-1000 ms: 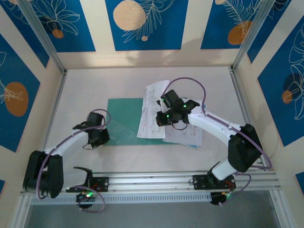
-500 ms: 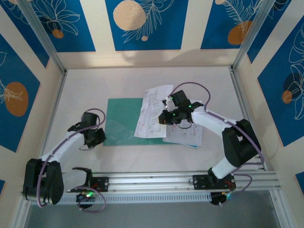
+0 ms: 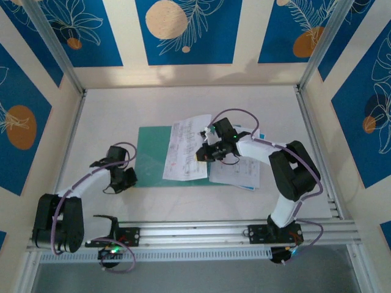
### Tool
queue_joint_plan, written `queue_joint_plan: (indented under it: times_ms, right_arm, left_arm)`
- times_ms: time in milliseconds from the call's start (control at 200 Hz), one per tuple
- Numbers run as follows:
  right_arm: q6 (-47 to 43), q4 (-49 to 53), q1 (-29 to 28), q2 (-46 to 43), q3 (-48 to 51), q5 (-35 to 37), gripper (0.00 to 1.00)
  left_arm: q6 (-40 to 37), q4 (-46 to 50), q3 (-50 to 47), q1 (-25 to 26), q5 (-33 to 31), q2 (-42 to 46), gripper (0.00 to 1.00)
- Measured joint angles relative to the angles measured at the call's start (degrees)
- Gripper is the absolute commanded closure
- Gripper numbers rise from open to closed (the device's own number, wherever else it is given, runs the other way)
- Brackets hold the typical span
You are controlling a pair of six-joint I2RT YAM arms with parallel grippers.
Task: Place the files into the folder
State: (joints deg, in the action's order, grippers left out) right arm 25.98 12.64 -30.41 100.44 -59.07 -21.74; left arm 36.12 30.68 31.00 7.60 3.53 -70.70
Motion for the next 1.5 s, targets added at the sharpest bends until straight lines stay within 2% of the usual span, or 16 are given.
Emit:
queue_joint_plan:
  times_ms: [320,950,1260,1500]
  right_arm:
    - [0.66,-4.57,-1.79,6.4,-2.99,-2.36,1.0]
    - [6.19,-6.45,-8.96,15.17,-10.67,-0.7,1.0]
    - [9.44,-8.0,-9.68,16.17,-11.32,1.44,1.0]
    - [10.12,-8.22,-7.8,16.15,-10.84,1.81,1.0]
  left_arm:
    - [0.46,-0.28,-0.07,0.0,-0.02,-0.24,1.0]
    - [1.53,-1.27,-0.87,-0.09,0.15,0.46,1.0]
    - [1.53,-1.31,-0.92,-0.11,0.33,0.46,1.0]
    - [1.51,-1.33,-0.92,-0.11,0.33,0.46,1.0]
